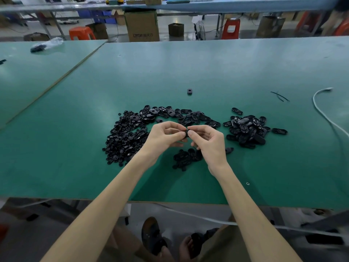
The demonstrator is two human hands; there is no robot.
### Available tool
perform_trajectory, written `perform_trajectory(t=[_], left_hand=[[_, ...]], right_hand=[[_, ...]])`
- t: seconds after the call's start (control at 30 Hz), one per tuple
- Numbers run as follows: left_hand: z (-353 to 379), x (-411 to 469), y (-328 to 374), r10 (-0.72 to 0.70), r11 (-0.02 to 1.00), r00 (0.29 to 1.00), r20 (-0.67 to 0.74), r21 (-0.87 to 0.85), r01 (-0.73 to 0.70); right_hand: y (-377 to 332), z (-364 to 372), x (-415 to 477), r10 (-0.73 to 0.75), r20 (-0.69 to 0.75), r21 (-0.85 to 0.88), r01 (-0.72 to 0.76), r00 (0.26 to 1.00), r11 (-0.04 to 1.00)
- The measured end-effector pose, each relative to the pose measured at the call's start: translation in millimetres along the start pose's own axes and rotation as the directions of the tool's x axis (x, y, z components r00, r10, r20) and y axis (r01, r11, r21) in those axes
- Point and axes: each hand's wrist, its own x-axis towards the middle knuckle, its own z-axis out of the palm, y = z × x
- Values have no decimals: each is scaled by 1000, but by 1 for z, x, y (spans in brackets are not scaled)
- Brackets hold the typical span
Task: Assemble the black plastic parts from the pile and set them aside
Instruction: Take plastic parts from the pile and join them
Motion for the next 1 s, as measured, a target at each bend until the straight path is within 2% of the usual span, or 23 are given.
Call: perform_trajectory(t=[0.37,1.0], left_hand=[[-4,-2,0,-29,1000,1000,9,11,29],[7,1,5,-47,993,996,-78,102,55]], right_hand=[[-2,1,-1,4,28,-1,-4,1000,1000],[0,1,0,-3,49,-31,4,999,1000]])
